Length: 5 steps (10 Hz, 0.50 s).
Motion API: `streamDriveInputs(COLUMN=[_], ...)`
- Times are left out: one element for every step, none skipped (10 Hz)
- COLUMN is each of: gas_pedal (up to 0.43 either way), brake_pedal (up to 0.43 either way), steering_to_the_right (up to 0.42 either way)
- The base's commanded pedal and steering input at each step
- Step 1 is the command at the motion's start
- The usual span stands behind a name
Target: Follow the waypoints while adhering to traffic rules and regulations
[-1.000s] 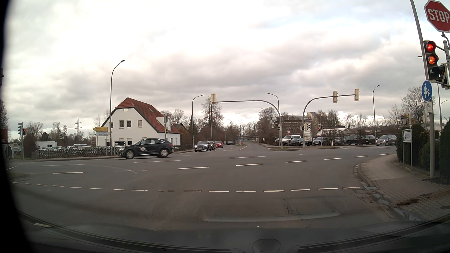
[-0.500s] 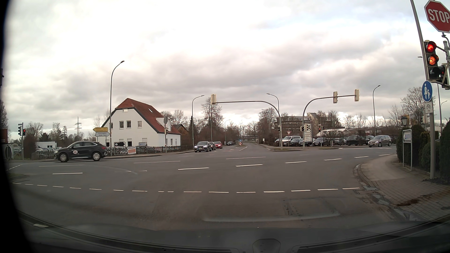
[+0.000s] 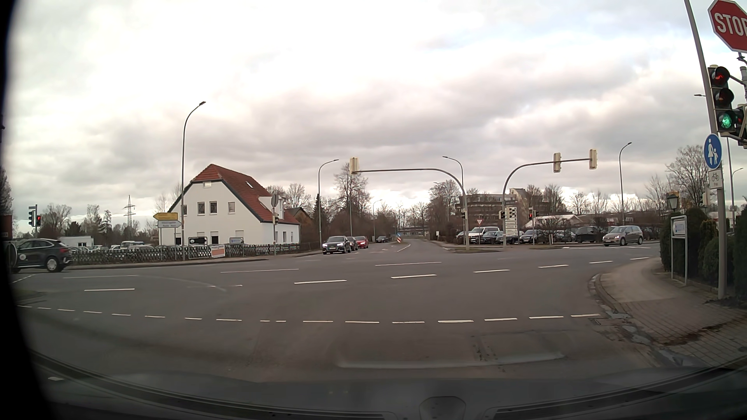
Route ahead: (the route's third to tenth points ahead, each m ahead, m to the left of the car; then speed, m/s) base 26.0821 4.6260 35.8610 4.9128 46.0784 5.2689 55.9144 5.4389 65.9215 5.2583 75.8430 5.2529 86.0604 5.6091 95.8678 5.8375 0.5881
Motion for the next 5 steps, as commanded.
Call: streamDriveInputs(gas_pedal=[0.28, 0.299, 0.319, 0.35, 0.461], brake_pedal=[0.0, 0.0, 0.0, 0.0, 0.0], steering_to_the_right=[0.004, 0.004, 0.003, 0.001, -0.002])
